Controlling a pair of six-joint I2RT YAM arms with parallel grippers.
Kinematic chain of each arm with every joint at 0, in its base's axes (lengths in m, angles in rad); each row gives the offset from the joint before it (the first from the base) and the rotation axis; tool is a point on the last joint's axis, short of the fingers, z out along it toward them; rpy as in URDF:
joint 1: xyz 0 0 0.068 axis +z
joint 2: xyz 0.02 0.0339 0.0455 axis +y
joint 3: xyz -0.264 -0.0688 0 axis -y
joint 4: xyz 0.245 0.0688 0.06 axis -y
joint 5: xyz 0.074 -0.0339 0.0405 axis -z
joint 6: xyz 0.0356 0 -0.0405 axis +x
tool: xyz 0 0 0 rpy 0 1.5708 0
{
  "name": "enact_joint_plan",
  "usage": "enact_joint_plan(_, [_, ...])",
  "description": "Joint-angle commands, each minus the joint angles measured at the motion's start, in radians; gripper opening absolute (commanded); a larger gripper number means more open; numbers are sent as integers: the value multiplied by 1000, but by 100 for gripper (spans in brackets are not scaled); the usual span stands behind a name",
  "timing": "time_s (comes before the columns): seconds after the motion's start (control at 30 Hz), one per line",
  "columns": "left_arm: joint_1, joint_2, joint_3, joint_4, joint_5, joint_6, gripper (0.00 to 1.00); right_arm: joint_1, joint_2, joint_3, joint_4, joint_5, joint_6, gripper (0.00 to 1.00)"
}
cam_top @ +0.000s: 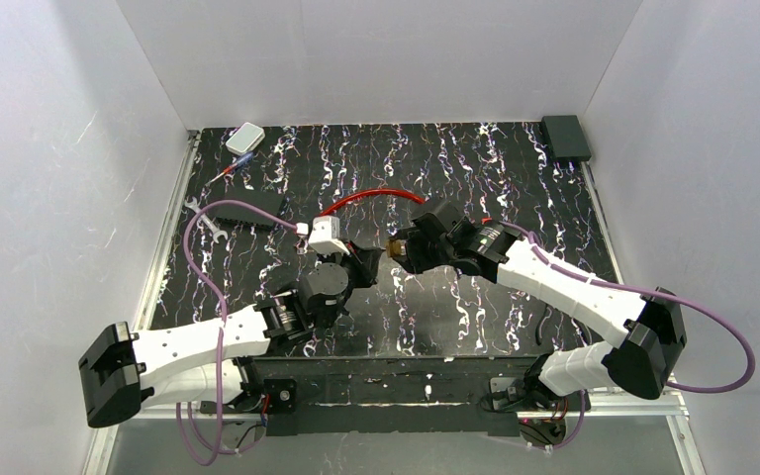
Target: Unlock with the key
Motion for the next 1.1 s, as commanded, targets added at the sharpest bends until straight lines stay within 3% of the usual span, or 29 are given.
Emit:
enact_joint_plan(0.0, [-2, 26, 8, 4, -9, -90, 0, 11, -18, 29, 93, -46, 229, 1])
enact_joint_plan(0.17, [-2, 41, 13, 31, 23, -59, 0, 12, -18, 15, 112, -64, 230, 1])
enact_joint_plan(0.4, [-2, 41, -94, 317, 63, 138, 0, 12, -18, 22, 122, -64, 224, 1])
enact_joint_plan(0.83, [-2, 57, -105, 398, 124, 257, 0, 11, -15, 26, 151, -81, 212, 1])
enact_joint_plan(0.9, [-1, 48, -111, 396, 89, 235, 0, 12, -19, 26, 151, -76, 210, 1])
enact_joint_plan(0.97, [-2, 31, -125, 349, 12, 56, 0, 13, -24, 26, 142, -56, 210, 1])
enact_joint_plan(1.07, [1, 31, -108, 288, 10, -70, 0, 13, -30, 22, 137, -49, 219, 1])
